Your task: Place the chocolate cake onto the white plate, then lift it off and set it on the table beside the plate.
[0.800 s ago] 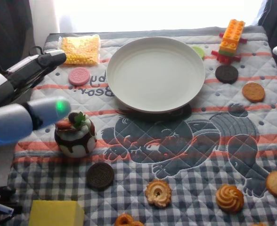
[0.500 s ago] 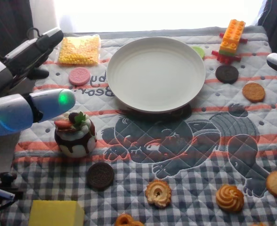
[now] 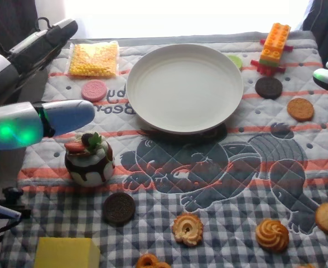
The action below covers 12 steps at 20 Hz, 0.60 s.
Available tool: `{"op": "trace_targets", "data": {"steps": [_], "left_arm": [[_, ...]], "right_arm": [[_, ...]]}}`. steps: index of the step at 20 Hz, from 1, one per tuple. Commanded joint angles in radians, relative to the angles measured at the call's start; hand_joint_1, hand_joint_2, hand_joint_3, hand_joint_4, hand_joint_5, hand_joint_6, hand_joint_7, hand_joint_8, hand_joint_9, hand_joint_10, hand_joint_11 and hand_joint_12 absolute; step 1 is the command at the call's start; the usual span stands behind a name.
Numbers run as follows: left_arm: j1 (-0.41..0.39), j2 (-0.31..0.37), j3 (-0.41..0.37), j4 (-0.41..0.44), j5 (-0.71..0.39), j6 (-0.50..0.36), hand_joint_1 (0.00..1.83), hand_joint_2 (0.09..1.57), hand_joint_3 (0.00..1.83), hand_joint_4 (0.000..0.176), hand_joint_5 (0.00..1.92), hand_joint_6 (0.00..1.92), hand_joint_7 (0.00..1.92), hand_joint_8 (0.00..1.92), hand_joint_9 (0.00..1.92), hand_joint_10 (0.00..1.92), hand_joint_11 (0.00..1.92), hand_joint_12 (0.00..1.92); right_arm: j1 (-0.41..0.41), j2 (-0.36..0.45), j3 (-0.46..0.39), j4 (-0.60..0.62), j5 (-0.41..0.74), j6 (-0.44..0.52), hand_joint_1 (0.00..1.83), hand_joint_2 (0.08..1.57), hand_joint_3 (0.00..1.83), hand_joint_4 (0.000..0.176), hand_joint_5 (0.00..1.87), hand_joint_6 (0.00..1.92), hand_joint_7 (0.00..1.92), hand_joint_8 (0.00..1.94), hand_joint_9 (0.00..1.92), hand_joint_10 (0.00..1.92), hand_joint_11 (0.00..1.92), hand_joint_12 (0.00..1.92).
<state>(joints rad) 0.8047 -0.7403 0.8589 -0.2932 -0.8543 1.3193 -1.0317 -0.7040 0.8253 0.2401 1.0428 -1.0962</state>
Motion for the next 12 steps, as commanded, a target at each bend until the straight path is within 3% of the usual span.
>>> {"op": "trace_targets", "data": {"steps": [1, 5, 7, 8, 9, 10, 12], "left_arm": [[-0.01, 0.013, -0.003, 0.006, 0.264, -0.003, 0.58, 1.01, 0.01, 0.109, 0.0, 0.0, 0.0, 0.0, 0.0, 0.0, 0.0, 0.0], [-0.012, 0.02, -0.011, 0.017, 0.257, -0.003, 0.51, 1.03, 0.01, 0.107, 0.0, 0.0, 0.0, 0.0, 0.0, 0.0, 0.0, 0.0], [-0.012, 0.022, -0.015, 0.026, 0.252, -0.003, 0.53, 1.04, 0.01, 0.108, 0.0, 0.0, 0.0, 0.0, 0.0, 0.0, 0.0, 0.0], [-0.013, 0.022, -0.015, 0.027, 0.253, -0.003, 0.54, 1.04, 0.01, 0.106, 0.0, 0.0, 0.0, 0.0, 0.0, 0.0, 0.0, 0.0], [-0.014, 0.024, -0.015, 0.028, 0.252, -0.003, 0.56, 1.04, 0.01, 0.102, 0.0, 0.0, 0.0, 0.0, 0.0, 0.0, 0.0, 0.0], [-0.015, 0.025, -0.016, 0.028, 0.251, -0.003, 0.56, 1.03, 0.01, 0.097, 0.0, 0.0, 0.0, 0.0, 0.0, 0.0, 0.0, 0.0], [-0.017, 0.027, -0.016, 0.028, 0.251, -0.003, 0.56, 1.03, 0.0, 0.097, 0.0, 0.0, 0.0, 0.0, 0.0, 0.0, 0.0, 0.0]], "right_arm": [[0.011, 0.001, 0.007, 0.002, 0.116, 0.004, 0.34, 1.28, 0.0, 0.0, 0.0, 0.0, 0.0, 0.0, 0.0, 0.0, 0.0, 1.1], [0.001, 0.0, 0.006, 0.002, 0.114, 0.016, 0.37, 1.28, 0.0, 0.0, 0.0, 0.0, 0.0, 0.0, 0.0, 0.0, 0.0, 1.2], [-0.003, 0.004, 0.003, 0.002, 0.114, 0.016, 0.38, 1.28, 0.0, 0.022, 0.0, 0.0, 0.0, 0.0, 0.0, 0.0, 0.0, 1.32], [-0.006, 0.007, 0.001, 0.001, 0.114, 0.016, 0.39, 1.28, 0.0, 0.01, 0.0, 0.0, 0.0, 0.0, 0.0, 0.0, 0.0, 1.42], [-0.007, 0.009, 0.0, 0.001, 0.114, 0.016, 0.4, 1.27, 0.0, 0.009, 0.0, 0.0, 0.0, 0.0, 0.0, 0.0, 0.0, 1.49], [-0.008, 0.009, 0.001, 0.001, 0.114, 0.016, 0.43, 1.27, 0.0, 0.0, 0.0, 0.0, 0.0, 0.0, 0.0, 0.0, 0.0, 1.43], [-0.009, 0.009, 0.001, 0.001, 0.114, 0.016, 0.46, 1.26, 0.0, 0.001, 0.0, 0.0, 0.0, 0.0, 0.0, 0.0, 0.0, 1.48]]}}
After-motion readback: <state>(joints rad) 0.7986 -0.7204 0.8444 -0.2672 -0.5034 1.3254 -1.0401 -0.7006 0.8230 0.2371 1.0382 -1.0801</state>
